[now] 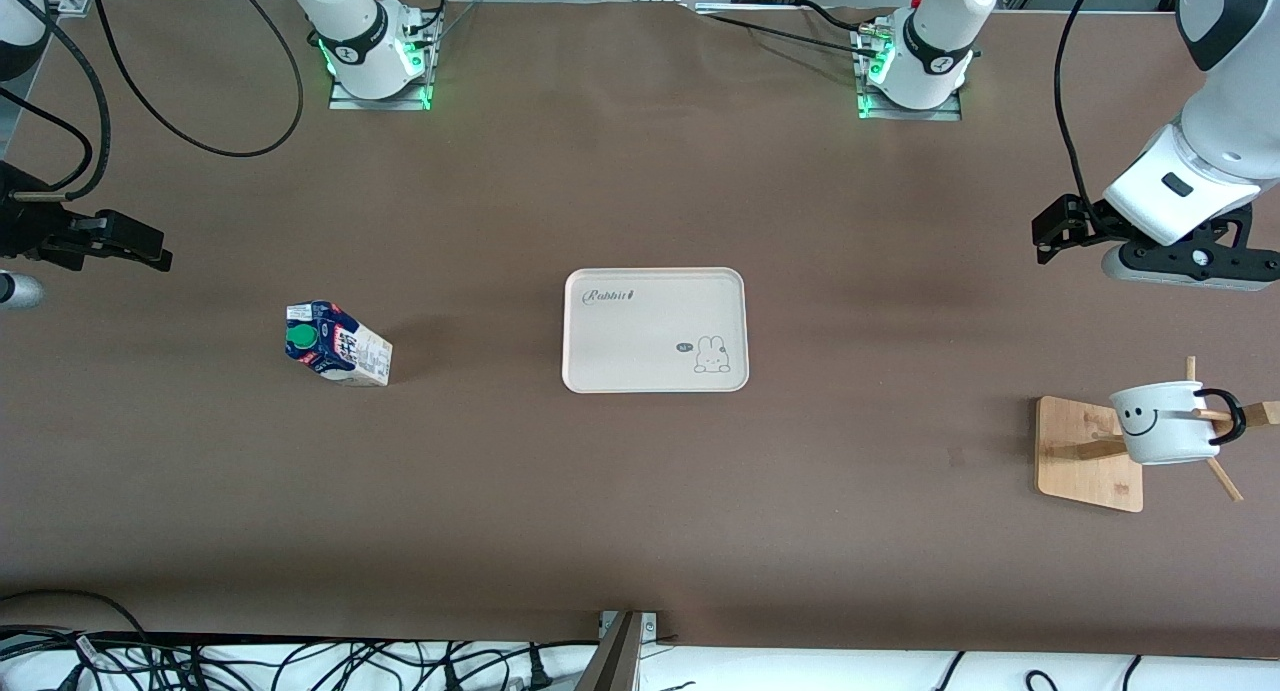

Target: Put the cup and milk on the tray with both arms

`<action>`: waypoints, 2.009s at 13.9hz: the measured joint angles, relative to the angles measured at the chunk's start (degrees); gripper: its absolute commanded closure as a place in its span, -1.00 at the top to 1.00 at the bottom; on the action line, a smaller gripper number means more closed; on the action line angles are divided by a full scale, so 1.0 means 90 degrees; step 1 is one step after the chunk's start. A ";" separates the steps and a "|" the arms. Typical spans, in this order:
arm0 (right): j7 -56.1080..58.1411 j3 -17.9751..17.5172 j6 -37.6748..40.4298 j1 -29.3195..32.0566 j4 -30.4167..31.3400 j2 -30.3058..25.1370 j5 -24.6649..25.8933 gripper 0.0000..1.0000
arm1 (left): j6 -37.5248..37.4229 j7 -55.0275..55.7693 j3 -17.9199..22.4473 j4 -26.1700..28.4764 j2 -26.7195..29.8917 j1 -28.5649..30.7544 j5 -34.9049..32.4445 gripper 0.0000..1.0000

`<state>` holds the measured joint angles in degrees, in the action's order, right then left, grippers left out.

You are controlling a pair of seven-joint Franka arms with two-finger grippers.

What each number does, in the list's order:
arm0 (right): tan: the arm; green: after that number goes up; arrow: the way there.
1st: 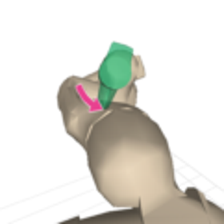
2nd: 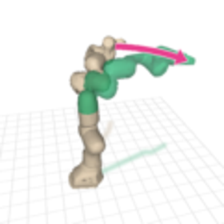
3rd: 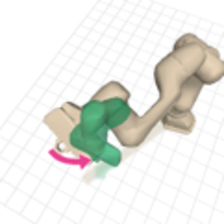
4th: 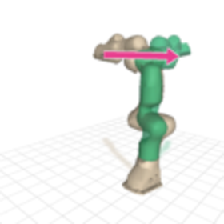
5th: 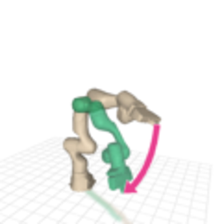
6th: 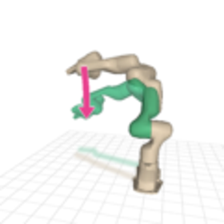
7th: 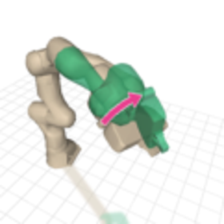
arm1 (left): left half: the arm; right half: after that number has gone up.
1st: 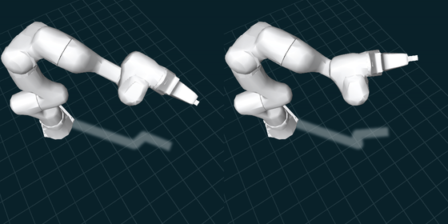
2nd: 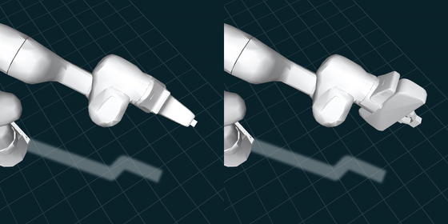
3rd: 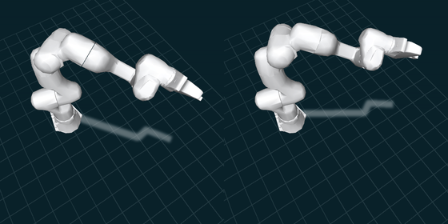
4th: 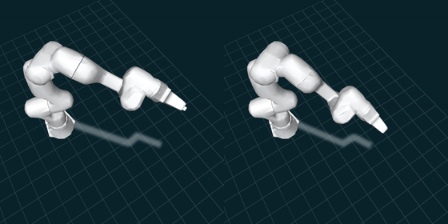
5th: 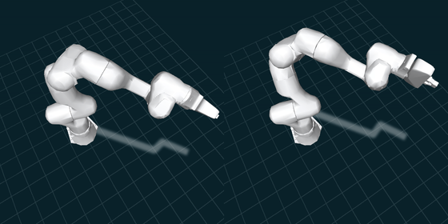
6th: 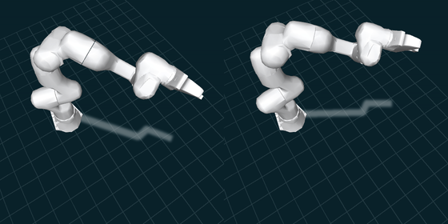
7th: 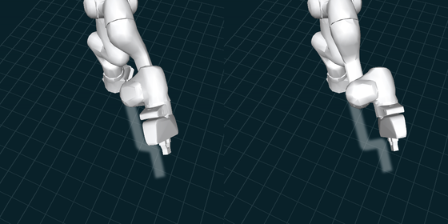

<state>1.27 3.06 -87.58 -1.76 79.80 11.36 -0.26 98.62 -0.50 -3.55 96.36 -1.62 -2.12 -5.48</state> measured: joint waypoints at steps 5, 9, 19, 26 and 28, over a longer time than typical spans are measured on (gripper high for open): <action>0.0002 -0.0033 0.0186 -0.0046 0.0000 0.0000 0.0000 1.00 | -0.0001 0.0000 0.0000 0.0000 0.0000 0.0000 0.0000 1.00; 0.0002 -0.0033 0.0187 -0.0059 0.0002 0.0002 0.0000 1.00 | -0.0003 0.0000 0.0000 0.0000 0.0000 0.0000 0.0000 1.00; 0.0000 -0.0042 0.0194 -0.0281 0.0059 0.0129 -0.0001 1.00 | -0.0003 0.0001 -0.0015 0.0000 0.0000 -0.0017 0.0000 1.00; -0.0002 -0.0060 -0.0022 -0.0607 0.0083 0.0834 -0.0002 1.00 | -0.0024 0.0017 0.0048 -0.0130 -0.0213 0.0009 0.0000 1.00; -0.0001 -0.0060 -0.0195 -0.0622 0.0088 0.1092 -0.0002 1.00 | -0.0037 0.0018 0.0093 -0.0428 -0.0583 0.0091 0.0000 1.00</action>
<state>1.26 2.53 -89.34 -7.36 80.59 21.19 -0.27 98.28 -0.33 -2.72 92.50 -6.87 -1.30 -5.48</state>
